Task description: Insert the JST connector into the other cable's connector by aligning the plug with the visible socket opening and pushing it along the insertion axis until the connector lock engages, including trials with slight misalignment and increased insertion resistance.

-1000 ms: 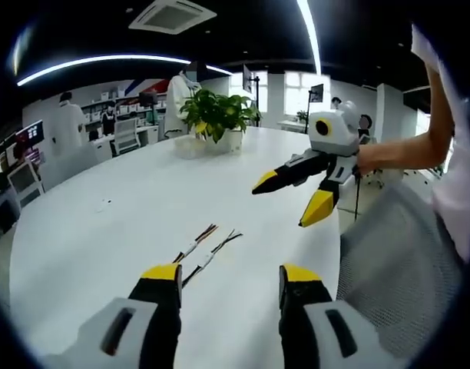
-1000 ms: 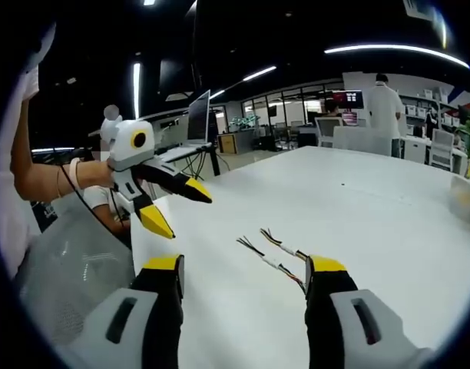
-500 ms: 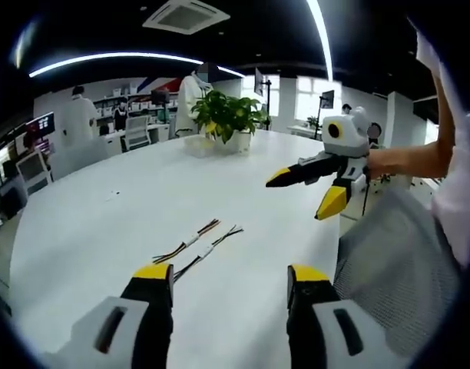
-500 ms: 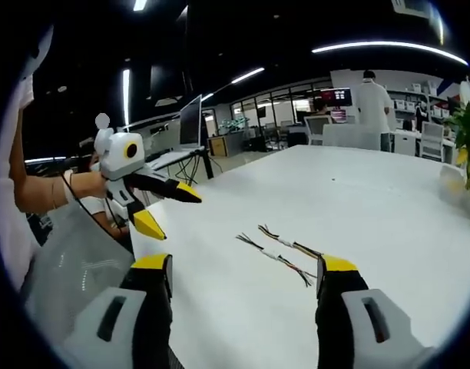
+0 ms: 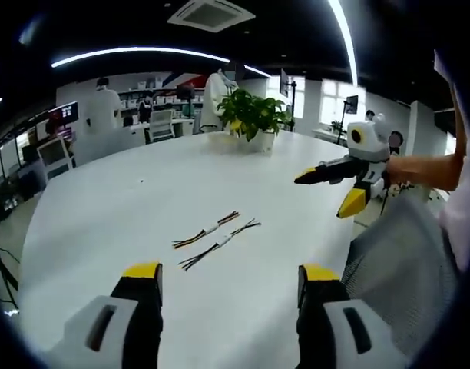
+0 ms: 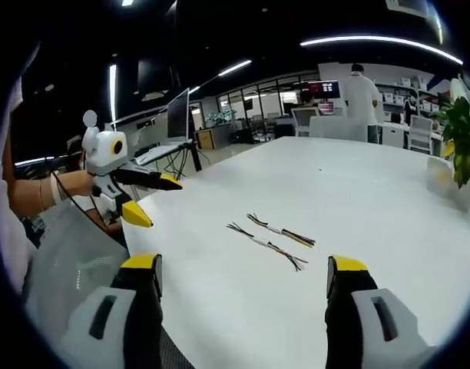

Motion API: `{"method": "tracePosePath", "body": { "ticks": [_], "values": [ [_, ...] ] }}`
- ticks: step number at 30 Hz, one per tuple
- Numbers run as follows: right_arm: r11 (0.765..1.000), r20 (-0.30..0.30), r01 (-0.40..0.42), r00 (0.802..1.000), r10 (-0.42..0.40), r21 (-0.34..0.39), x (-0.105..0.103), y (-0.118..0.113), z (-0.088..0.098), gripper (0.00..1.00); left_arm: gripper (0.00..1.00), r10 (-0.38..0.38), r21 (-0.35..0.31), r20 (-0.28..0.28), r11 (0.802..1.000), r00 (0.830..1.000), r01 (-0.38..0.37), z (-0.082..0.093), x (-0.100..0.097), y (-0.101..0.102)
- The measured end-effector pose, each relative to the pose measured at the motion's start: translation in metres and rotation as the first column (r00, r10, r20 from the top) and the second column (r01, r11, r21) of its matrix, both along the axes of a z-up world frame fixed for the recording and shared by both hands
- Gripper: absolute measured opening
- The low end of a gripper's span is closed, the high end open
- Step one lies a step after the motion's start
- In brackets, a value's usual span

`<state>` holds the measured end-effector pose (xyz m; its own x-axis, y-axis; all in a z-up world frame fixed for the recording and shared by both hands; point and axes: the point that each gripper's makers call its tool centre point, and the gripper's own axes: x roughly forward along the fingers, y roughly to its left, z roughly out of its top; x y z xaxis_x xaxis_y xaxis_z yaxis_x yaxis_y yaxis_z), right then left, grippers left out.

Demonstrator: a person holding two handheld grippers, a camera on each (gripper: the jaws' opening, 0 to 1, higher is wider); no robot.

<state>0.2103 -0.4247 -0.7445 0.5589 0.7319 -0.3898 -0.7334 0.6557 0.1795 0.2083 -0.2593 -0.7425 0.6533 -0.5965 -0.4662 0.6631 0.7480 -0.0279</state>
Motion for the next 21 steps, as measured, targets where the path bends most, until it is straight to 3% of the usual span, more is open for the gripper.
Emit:
{"method": "tracePosePath", "body": {
  "ticks": [18, 21],
  "values": [
    [0.999, 0.022, 0.038, 0.999, -0.038, -0.02, -0.002, -0.008, 0.005, 0.94, 0.73, 0.03, -0.009, 0.027, 1.0, 0.999, -0.03, 0.007, -0.011, 0.01],
    [0.999, 0.025, 0.038, 0.999, -0.037, -0.021, -0.004, -0.009, 0.005, 0.94, 0.73, 0.034, -0.01, 0.055, 0.999, 0.998, -0.033, 0.01, -0.011, 0.011]
  ]
}}
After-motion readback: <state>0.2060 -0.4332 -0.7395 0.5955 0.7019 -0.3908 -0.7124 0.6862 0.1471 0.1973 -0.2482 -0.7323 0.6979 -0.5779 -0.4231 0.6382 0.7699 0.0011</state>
